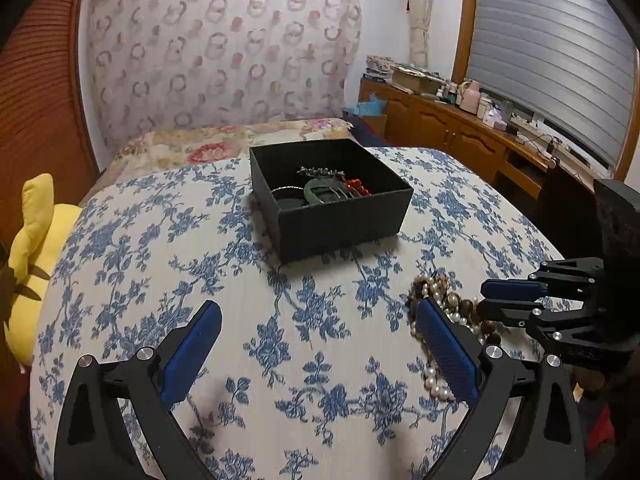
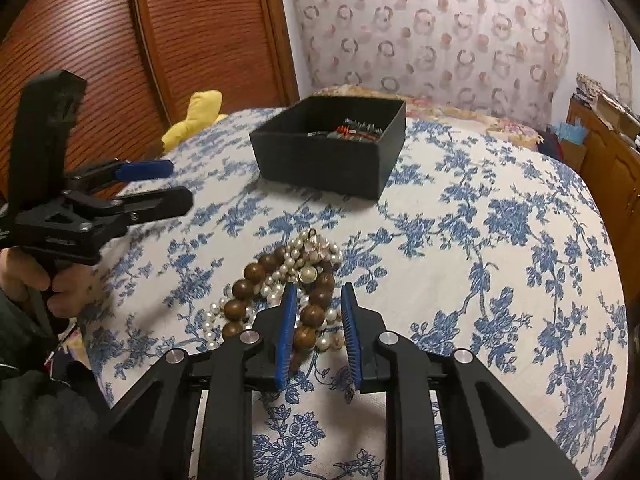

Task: Organize jewelry
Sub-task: 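Move the right tool to the brown bead necklace and grasp it, then lift the brown bead necklace with the right tool, pulling it free of the pearls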

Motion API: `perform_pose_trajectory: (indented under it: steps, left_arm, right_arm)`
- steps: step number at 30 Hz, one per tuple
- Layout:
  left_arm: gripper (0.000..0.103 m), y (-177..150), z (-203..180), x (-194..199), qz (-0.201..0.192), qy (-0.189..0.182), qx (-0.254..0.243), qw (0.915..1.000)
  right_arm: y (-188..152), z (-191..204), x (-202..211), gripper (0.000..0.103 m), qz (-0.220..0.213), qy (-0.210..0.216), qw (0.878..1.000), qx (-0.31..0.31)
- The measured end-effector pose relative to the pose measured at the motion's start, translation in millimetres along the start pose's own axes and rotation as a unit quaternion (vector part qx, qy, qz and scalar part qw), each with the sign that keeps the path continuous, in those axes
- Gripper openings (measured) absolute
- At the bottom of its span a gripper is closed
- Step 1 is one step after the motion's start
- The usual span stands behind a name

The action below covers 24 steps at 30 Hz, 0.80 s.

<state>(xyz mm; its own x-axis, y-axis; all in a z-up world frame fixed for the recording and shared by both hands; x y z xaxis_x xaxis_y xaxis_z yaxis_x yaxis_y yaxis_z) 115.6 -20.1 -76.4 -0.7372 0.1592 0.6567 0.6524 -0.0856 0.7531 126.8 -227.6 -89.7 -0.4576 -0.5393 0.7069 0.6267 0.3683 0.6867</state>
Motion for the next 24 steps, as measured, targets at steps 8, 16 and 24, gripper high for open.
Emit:
perform_pose_trajectory:
  steps: [8,16,24]
  left_arm:
    - [0.094,-4,0,5,-0.003,-0.006,0.006,1.0000]
    - [0.094,-7,1,5,0.002,-0.005,0.010,0.9999]
    - [0.094,-9,2,4,0.005,-0.007,0.013,0.9999]
  right_arm:
    - [1,2,-12,0.017,0.024,-0.005,1.000,-0.002]
    - [9,7,-7,0.015,0.009,-0.002,1.000,0.025]
    - [35,9,16,0.015,-0.038,-0.004,0.999,0.036]
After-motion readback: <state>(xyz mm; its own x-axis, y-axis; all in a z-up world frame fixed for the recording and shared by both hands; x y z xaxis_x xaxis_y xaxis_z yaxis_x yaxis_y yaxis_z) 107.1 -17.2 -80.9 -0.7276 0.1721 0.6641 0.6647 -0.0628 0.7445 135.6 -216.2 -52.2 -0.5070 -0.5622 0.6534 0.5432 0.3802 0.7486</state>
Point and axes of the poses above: each gripper's, at about its wrist camera, not at the fingertips, and x roughly against the way its jaws point, z to its left, y to its top, the point moved 1 cm from there along -x, roughly the way its jaws point, and after that the axes turned 3 degrees about y, right-handed, at the moved point
